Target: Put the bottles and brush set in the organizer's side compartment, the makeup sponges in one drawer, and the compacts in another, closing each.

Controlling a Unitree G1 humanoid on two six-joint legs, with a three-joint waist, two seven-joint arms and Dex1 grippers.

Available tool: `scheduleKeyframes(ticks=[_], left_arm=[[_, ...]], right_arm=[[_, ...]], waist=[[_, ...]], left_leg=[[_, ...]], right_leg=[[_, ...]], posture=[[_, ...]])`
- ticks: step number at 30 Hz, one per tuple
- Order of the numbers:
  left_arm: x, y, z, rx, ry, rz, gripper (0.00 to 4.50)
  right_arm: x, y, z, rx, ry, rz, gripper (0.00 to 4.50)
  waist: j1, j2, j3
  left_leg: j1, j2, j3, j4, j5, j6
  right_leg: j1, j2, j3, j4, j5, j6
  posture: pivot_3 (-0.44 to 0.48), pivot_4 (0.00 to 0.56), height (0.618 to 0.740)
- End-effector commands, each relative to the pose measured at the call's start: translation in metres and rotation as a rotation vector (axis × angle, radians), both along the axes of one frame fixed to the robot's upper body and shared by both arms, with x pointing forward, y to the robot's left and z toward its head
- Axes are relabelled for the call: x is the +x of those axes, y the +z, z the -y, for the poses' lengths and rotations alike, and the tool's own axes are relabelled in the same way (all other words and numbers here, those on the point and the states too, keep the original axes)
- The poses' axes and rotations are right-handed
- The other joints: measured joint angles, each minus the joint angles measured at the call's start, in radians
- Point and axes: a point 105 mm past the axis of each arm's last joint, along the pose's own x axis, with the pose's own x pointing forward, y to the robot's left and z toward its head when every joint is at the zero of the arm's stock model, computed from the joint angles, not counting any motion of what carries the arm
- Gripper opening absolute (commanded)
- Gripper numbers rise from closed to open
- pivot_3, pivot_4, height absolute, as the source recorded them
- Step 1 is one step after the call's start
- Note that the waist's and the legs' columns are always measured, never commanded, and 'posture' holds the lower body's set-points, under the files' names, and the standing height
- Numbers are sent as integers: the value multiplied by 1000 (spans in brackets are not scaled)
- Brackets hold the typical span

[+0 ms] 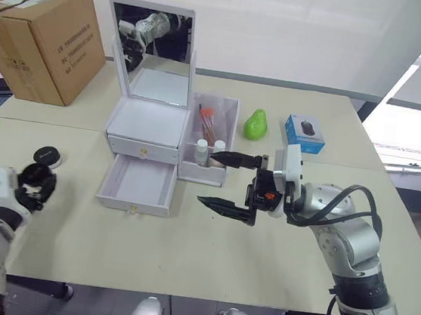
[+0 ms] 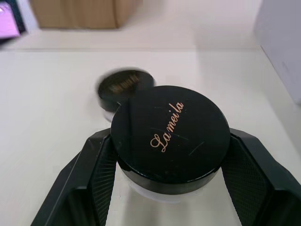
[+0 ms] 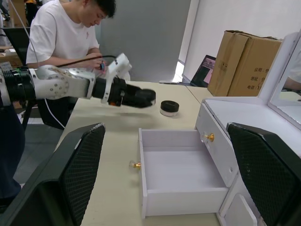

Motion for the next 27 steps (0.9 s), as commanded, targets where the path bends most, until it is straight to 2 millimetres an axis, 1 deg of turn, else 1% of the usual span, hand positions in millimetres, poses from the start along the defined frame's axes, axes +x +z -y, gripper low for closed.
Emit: scheduleKeyframes(ticks=[1,2,3,4,5,6,9,11,14,18,20,23,27], left_arm=[[2,49,32,89,-184,130,2902],[5,51,50,92,-273,121,2902],[9,50,73,91,-390,101,2902],[10,48,91,87,-487,78,2902],[10,44,104,88,-554,54,2902],[11,40,115,85,-613,26,2902],[12,30,134,76,-712,-33,2902],[14,23,139,88,-740,-59,2902],[21,19,138,109,-735,-72,2902],[25,13,143,128,-764,-106,2902],[26,10,145,132,-771,-123,2902],[28,9,142,136,-753,-133,2902],[28,14,136,125,-722,-125,2902]], right_arm=[[-2,8,3,11,-13,34,4500],[-1,7,3,10,-15,31,4500],[-1,7,3,8,-17,30,4500],[-1,6,2,6,-19,29,4500],[-1,5,2,5,-19,29,4500],[0,5,2,3,-21,29,4500],[1,4,1,-2,-30,30,4500],[1,3,1,-3,-38,30,4500],[0,2,1,-4,-48,27,4500],[0,0,2,-8,-59,22,4500],[-1,-1,3,-11,-66,22,4500],[0,0,4,-12,-79,25,4500],[0,-1,5,-15,-87,25,4500]], waist=[[5,0,0],[9,0,0],[13,0,0],[17,1,1],[18,1,1],[17,1,1],[8,1,1],[1,1,1],[-1,1,1],[0,1,1],[1,1,1],[2,1,1],[2,1,1]], left_leg=[[0,0,1,0,-1,-1],[-1,0,1,0,-1,-2],[-1,0,2,0,-2,-3],[-1,-1,3,0,-2,-3],[-2,-1,4,0,-2,-4],[-2,-2,5,0,-2,-4],[-1,-1,5,0,1,1],[-2,1,5,0,3,4],[0,3,4,0,3,4],[2,4,5,0,3,4],[2,3,6,0,3,4],[2,3,6,0,3,4],[2,3,7,0,3,4]], right_leg=[[0,0,0,0,0,0],[0,0,0,-1,-1,-2],[1,-2,-1,0,-4,-6],[1,-3,-1,-1,-4,-6],[1,-4,0,-1,-4,-6],[1,-4,0,-1,-4,-6],[1,-2,1,0,-3,-6],[2,2,3,1,-3,-6],[2,10,11,1,0,-3],[1,14,19,0,-3,-8],[0,14,21,0,-3,-8],[0,15,22,0,-3,-8],[0,15,22,0,-3,-8]], posture=[[0,150,728],[0,150,728],[0,150,728],[0,150,728],[0,150,728],[0,150,728],[0,150,728],[0,150,728],[0,150,728],[0,150,728],[0,150,728],[0,150,728],[0,150,728]])
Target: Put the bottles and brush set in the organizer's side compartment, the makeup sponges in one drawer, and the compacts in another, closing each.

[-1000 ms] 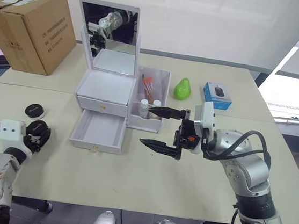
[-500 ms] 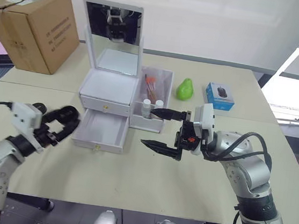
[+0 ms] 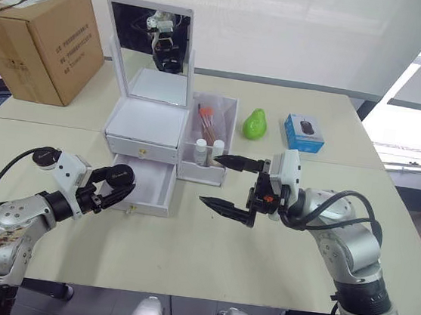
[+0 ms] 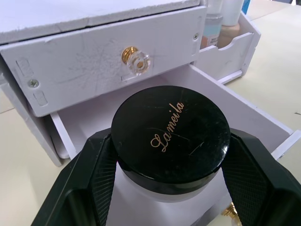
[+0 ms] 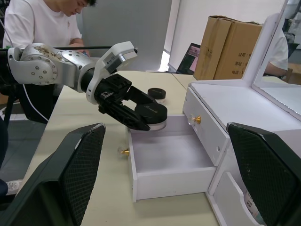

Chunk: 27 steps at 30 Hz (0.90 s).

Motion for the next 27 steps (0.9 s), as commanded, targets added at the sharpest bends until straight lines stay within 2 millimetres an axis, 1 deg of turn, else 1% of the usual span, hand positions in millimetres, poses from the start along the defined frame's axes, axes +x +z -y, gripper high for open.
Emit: scheduleKeyframes(ticks=[1,7,11,21,23,24,26,27], left_arm=[[1,16,-7,12,25,44,2902],[-5,11,-8,28,16,-5,2902],[-3,8,-9,22,27,-24,2902],[2,2,-11,35,45,-53,2902],[3,3,-11,35,52,-50,3617],[4,4,-10,34,54,-47,3796],[3,11,-4,22,44,-42,4419],[3,14,-1,9,41,-47,4469]], right_arm=[[-4,9,1,-1,-1,41,4500],[-4,8,1,-2,-3,41,4500],[-4,8,0,0,-4,41,4500],[-4,9,1,3,-17,43,4500],[-4,9,1,4,-18,44,4500],[-4,9,1,5,-19,44,4500],[-4,10,2,6,-19,44,4500],[-4,10,2,7,-19,43,4500]], waist=[[-1,0,0],[-1,0,0],[1,0,0],[0,0,0],[0,0,0],[0,0,0],[0,0,0],[0,0,0]], left_leg=[[0,0,0,0,0,0],[0,0,0,0,0,0],[0,0,0,0,0,0],[0,0,1,0,0,0],[0,0,1,0,0,0],[0,0,1,0,0,0],[0,0,1,0,0,0],[0,0,1,0,0,0]], right_leg=[[0,0,0,0,0,0],[0,0,1,0,0,0],[-5,0,1,0,0,0],[-4,1,1,0,0,0],[-4,1,1,0,0,0],[-4,1,1,0,0,0],[-4,1,1,0,0,0],[-4,1,1,0,0,0]], posture=[[0,150,728],[0,150,728],[0,150,728],[0,150,728],[0,150,728],[0,150,728],[0,150,728],[0,150,728]])
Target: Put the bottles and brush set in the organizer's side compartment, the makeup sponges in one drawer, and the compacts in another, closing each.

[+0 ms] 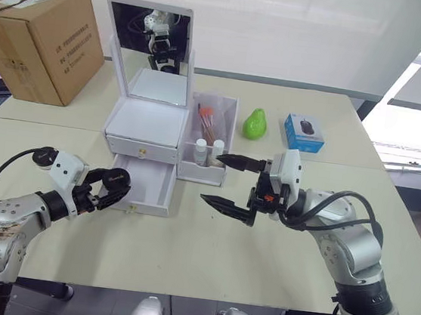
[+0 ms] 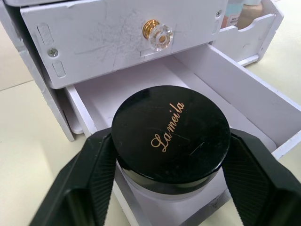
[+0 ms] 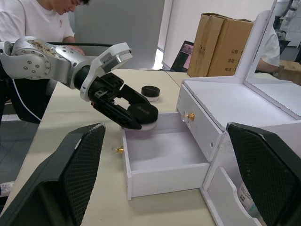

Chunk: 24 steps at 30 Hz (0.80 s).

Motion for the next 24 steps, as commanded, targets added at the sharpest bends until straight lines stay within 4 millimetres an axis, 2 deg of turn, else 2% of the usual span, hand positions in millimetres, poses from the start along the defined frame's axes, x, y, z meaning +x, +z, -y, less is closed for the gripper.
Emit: scheduleKeyframes(ticks=[1,6,8,11,14,17,20,24], left_arm=[[1,23,12,-12,-20,38,4469],[-2,45,11,-43,3,85,4469],[-8,54,-2,-61,35,99,4469],[-23,65,-47,-69,134,103,4469],[-44,63,-98,-37,255,64,4469],[-71,53,-149,40,383,-3,4469],[-97,46,-197,127,545,-39,4469],[-120,43,-238,238,701,-50,4469]], right_arm=[[-5,9,1,7,3,37,4500],[-4,8,2,7,-1,37,4500],[-2,9,6,12,-16,38,4500],[2,12,26,21,-77,41,4500],[5,11,55,10,-151,40,4500],[7,6,92,-13,-254,23,4500],[11,-7,139,-54,-398,-6,4500],[8,-34,193,-139,-564,-59,4500]], waist=[[0,0,0],[-1,-1,0],[-2,-1,0],[-6,-1,0],[-7,0,0],[-3,-1,1],[4,-3,1],[13,-7,1]], left_leg=[[0,0,0,0,0,0],[0,0,0,0,0,0],[0,0,0,0,0,0],[1,0,-1,0,0,0],[1,0,0,0,0,0],[2,0,2,-1,-1,-2],[2,0,6,-5,-5,-8],[0,0,19,-12,-6,-9]], right_leg=[[0,0,0,0,0,0],[3,0,1,0,0,0],[4,1,1,0,0,0],[3,2,1,0,0,0],[0,1,1,0,0,-1],[-3,0,1,-2,-1,-2],[-5,-4,1,-3,-1,-2],[-9,-13,0,-3,-1,-1]], posture=[[0,150,728],[0,150,728],[0,150,728],[0,150,728],[0,150,728],[0,150,728],[0,150,728],[0,150,728]])
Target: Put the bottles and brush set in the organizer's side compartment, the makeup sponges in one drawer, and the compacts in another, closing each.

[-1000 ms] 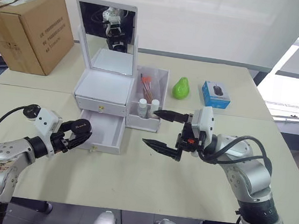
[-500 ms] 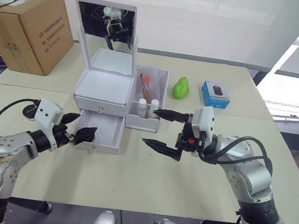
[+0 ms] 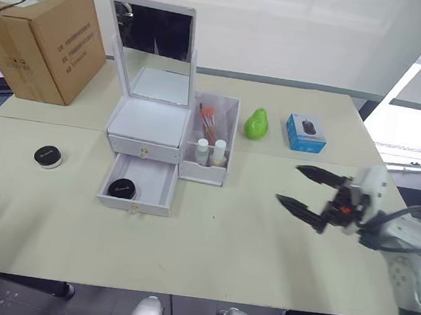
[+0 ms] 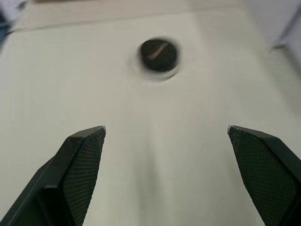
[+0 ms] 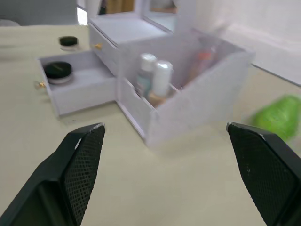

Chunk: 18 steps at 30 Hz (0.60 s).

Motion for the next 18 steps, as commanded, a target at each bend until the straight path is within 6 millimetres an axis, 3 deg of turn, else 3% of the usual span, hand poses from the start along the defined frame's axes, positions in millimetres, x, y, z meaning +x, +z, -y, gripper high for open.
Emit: scheduleKeyframes(ticks=[1,4,7,14,18], left_arm=[[-13,20,-33,146,108,32,4469],[-16,22,-42,158,137,48,4469],[-14,20,-41,152,117,52,4469],[-5,8,-28,118,57,68,4469],[3,1,-8,68,16,126,4469]], right_arm=[[-5,-12,46,-77,-131,5,4500],[-12,-31,76,-118,-222,-36,4500],[-14,-38,86,-134,-246,-41,4500],[-5,-28,71,-92,-228,8,4500],[7,-17,39,-53,-153,46,4500]], waist=[[3,-1,0],[5,-1,0],[-1,-1,0],[-18,-1,0],[-21,-1,0]], left_leg=[[0,0,2,0,0,0],[0,0,3,0,0,0],[0,0,4,-2,0,0],[3,1,4,-3,0,0],[4,1,5,-3,0,0]], right_leg=[[0,-1,0,0,0,0],[0,-2,-1,0,0,1],[0,-3,-1,1,0,1],[0,-2,-1,2,1,2],[1,-2,-1,3,1,2]], posture=[[0,150,728],[0,150,728],[0,150,728],[0,150,728],[0,150,728]])
